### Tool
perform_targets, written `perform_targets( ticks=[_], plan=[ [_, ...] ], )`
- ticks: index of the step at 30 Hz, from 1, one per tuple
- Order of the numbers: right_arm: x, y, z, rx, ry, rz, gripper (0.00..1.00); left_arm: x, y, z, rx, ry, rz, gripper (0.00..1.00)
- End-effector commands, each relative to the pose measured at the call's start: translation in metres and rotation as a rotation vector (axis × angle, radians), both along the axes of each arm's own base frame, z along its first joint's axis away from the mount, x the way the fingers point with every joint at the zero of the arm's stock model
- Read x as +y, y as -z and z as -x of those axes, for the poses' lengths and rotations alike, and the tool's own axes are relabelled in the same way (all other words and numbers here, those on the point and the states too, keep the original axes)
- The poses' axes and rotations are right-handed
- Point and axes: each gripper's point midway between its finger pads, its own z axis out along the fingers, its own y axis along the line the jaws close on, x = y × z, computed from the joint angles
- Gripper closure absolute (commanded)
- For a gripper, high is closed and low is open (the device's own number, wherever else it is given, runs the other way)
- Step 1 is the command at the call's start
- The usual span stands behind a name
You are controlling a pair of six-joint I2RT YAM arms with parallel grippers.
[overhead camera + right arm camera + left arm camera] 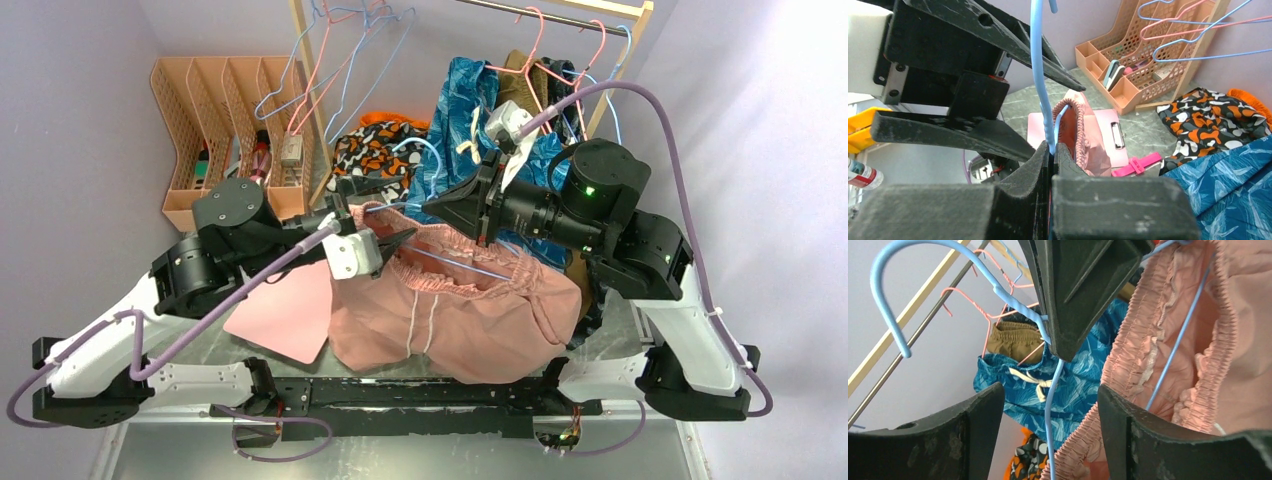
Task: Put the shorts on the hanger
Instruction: Place the hanger at the clothesline.
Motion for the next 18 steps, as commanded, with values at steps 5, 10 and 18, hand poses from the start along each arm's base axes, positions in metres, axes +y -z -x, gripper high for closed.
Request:
perform_targets(
  ticks=[5, 10, 18],
  plan=[
    [0.002, -0.006, 0.004, -0.023, -0.027, -0.029, 1.0, -0.005, 0.013, -0.027, -0.054, -0.125, -0.029, 0.35],
    [0.007, -0.004, 0.005, -0.011, -0.042, -0.032, 1.0, -0.008, 0.025, -0.034, -0.079, -0.154, -0.048, 0.51],
    [0.009, 0.005, -0.004, 0.051, 0.006, -0.019, 1.0, -0.005, 0.026, -0.041, -0.13, -0.197, -0.015, 0.93]
  ],
)
